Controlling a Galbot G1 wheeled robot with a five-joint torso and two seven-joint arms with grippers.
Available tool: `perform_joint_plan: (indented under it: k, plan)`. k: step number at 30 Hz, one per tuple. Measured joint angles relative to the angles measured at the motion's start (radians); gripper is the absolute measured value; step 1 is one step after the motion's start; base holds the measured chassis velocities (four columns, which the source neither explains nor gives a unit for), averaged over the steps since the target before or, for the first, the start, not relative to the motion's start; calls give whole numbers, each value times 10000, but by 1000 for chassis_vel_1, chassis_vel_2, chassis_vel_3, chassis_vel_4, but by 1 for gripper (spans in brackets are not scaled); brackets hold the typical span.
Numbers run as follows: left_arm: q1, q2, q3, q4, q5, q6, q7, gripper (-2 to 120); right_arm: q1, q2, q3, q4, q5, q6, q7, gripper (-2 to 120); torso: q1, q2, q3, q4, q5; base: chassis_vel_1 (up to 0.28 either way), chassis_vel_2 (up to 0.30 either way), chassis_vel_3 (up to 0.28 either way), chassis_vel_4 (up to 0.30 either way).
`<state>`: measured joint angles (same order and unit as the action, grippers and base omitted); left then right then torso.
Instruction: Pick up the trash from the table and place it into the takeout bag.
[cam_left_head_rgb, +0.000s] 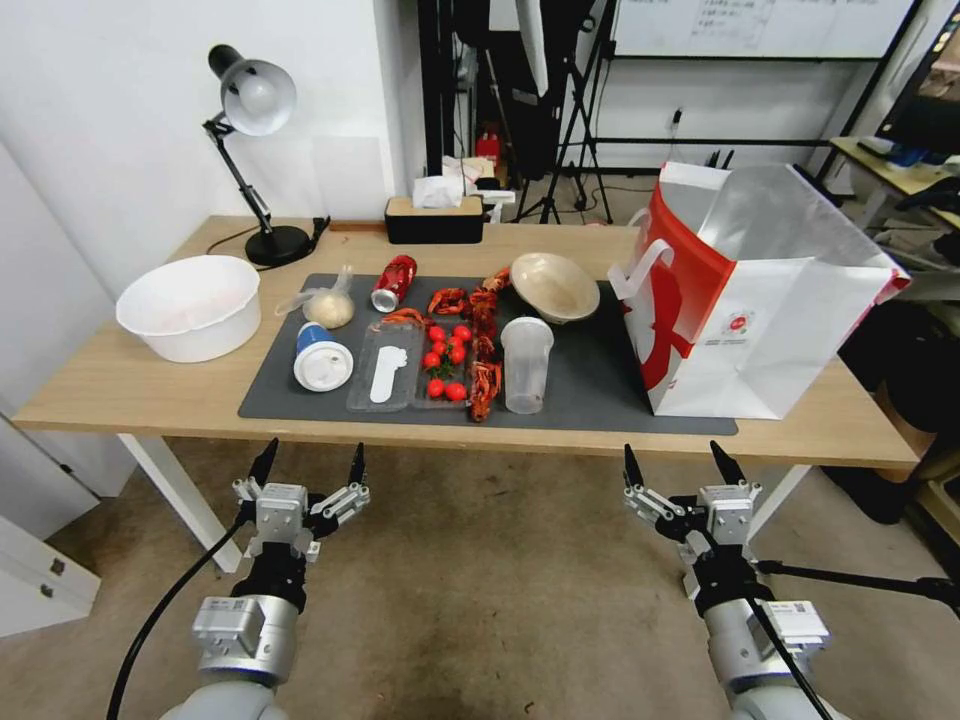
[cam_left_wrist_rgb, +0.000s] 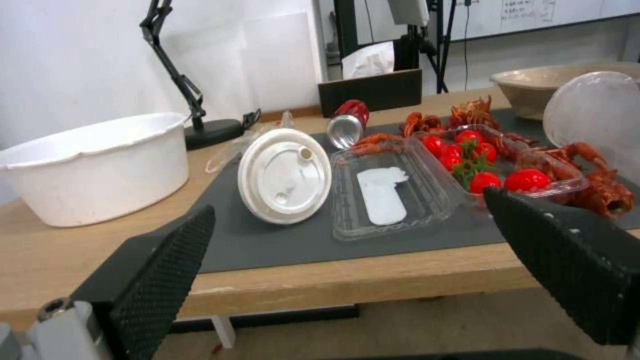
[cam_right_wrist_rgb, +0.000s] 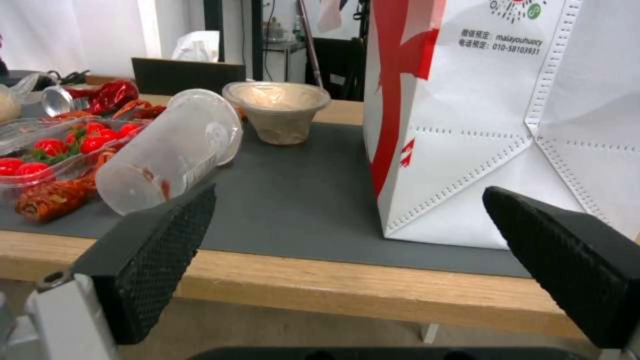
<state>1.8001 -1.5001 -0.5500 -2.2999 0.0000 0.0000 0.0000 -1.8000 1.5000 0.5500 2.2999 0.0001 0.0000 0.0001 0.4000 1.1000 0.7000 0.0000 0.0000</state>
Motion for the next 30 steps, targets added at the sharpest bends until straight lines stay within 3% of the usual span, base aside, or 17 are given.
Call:
perform_joint_plan:
  k: [17, 25, 28, 30]
  plan:
    - [-35, -2, -13, 0, -42, 77, -9, 100, 46, -11, 3, 3, 49, -86, 36, 100, 0, 0, 0, 0, 0, 0, 0, 0, 0]
    - [-843, -96, -435, -91, -989, 2312, -447, 100, 1187, -381, 548, 264, 1288, -2322, 1097, 100, 0, -1, 1, 0, 0, 0, 0, 0, 0]
    - [-1099, -128, -583, -117, -1320, 2956, -604, 100, 1553, -501, 711, 352, 1688, -3039, 1441, 100, 0, 0, 1, -1, -1, 0, 0, 0, 0]
    - [-1142, -136, -638, -113, -1420, 2990, -663, 100, 1698, -548, 785, 387, 1838, -3321, 1573, 100, 1, 0, 1, 0, -1, 0, 0, 0, 0]
